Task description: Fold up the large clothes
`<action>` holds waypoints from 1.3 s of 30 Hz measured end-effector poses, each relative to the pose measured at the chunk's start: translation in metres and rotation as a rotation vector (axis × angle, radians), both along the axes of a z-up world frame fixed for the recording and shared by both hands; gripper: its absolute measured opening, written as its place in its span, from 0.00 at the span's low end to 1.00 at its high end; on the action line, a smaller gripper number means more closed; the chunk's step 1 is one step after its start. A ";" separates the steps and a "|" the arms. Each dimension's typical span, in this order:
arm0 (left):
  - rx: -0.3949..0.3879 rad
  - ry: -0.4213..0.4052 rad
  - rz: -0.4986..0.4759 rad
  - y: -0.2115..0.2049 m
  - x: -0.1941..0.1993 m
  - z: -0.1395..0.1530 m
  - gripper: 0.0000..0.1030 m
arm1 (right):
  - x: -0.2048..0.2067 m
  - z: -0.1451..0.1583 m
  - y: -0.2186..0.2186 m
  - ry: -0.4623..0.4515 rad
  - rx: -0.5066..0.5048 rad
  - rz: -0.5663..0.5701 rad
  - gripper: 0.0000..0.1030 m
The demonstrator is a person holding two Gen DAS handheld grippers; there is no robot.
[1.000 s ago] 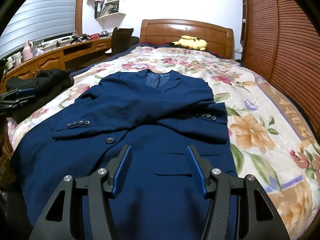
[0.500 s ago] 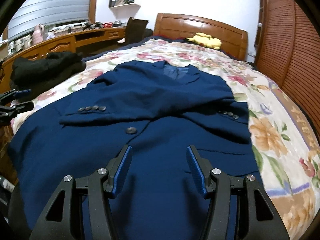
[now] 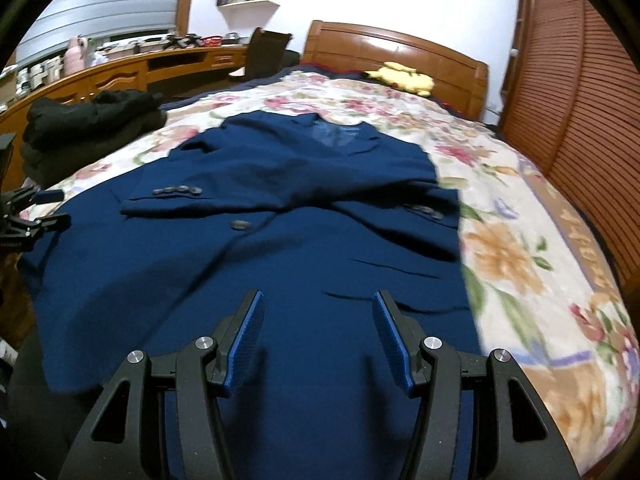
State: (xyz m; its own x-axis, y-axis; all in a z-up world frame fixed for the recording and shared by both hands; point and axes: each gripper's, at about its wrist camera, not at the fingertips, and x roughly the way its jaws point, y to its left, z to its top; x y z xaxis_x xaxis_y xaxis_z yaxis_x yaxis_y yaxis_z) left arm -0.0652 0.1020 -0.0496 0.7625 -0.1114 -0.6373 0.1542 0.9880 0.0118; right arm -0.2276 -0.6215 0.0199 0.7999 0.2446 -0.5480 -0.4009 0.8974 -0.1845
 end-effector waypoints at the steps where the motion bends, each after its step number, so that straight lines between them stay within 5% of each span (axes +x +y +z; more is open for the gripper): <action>1: 0.001 -0.001 0.000 0.000 -0.001 -0.001 0.77 | -0.001 -0.001 -0.006 0.004 -0.006 -0.013 0.57; 9: -0.011 0.009 -0.002 0.001 -0.005 -0.004 0.77 | 0.016 -0.022 -0.064 0.093 -0.046 -0.185 0.57; 15: -0.041 0.035 -0.014 0.004 -0.011 -0.003 0.77 | 0.014 -0.024 -0.080 0.164 0.044 -0.165 0.64; 20: -0.050 0.047 -0.053 0.003 -0.017 -0.001 0.76 | 0.002 -0.021 -0.077 0.178 0.026 -0.103 0.64; 27: -0.070 0.036 -0.062 0.005 -0.026 -0.002 0.51 | 0.000 -0.026 -0.076 0.209 0.046 -0.061 0.64; 32: -0.060 0.048 -0.099 0.005 -0.030 -0.006 0.50 | -0.003 -0.028 -0.082 0.216 0.089 -0.037 0.54; 36: -0.045 0.061 -0.105 0.004 -0.031 -0.005 0.49 | -0.006 -0.028 -0.078 0.198 0.084 -0.016 0.31; 39: -0.037 0.069 -0.109 0.001 -0.031 -0.003 0.27 | -0.007 -0.027 -0.075 0.184 0.080 -0.014 0.15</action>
State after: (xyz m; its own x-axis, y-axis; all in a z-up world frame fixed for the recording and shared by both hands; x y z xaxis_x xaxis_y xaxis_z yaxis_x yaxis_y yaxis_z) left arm -0.0962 0.1028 -0.0528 0.6989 -0.2156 -0.6819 0.2601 0.9648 -0.0385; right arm -0.2345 -0.6965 -0.0070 0.6917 0.2833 -0.6643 -0.4091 0.9118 -0.0371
